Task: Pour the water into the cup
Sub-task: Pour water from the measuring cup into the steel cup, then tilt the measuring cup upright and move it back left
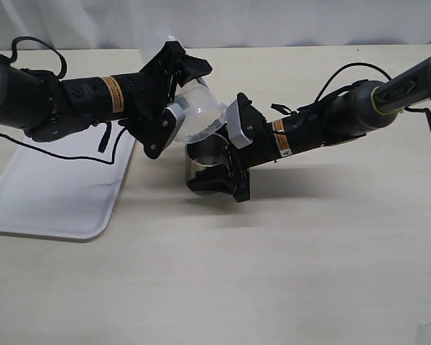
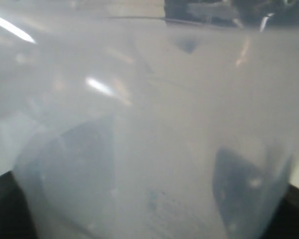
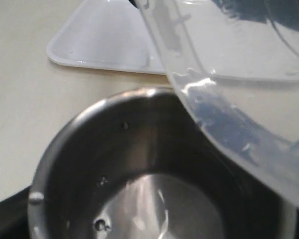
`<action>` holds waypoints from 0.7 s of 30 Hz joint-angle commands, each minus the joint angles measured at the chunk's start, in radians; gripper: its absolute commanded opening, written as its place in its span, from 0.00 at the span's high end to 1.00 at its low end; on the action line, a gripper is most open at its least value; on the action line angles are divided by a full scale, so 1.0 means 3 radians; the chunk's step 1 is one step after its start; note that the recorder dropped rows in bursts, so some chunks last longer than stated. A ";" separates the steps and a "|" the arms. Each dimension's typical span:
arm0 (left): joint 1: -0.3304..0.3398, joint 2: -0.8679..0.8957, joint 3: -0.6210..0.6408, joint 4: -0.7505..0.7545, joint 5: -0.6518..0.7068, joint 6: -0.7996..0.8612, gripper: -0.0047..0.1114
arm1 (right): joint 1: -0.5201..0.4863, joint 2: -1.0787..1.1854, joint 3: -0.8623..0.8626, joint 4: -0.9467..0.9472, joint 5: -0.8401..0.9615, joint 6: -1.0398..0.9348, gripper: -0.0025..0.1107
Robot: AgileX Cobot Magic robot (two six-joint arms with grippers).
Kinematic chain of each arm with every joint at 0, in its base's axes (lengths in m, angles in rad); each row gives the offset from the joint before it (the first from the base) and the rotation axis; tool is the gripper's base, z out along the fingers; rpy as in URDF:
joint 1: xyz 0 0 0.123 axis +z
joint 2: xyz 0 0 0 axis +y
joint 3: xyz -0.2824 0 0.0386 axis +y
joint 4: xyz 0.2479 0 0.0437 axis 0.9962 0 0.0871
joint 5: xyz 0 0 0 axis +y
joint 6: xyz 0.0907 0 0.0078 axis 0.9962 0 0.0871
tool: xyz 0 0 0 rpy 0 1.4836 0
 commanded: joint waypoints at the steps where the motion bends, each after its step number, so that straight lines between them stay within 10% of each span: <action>1: -0.0006 0.0002 0.0009 -0.0056 -0.0035 -0.0059 0.96 | 0.0004 -0.0021 -0.0004 0.0038 -0.0069 -0.0017 0.94; 21: 0.0000 0.0002 0.0009 -0.0458 0.0007 -0.1626 0.96 | 0.0004 -0.0021 -0.0004 0.0038 -0.0069 -0.0017 0.94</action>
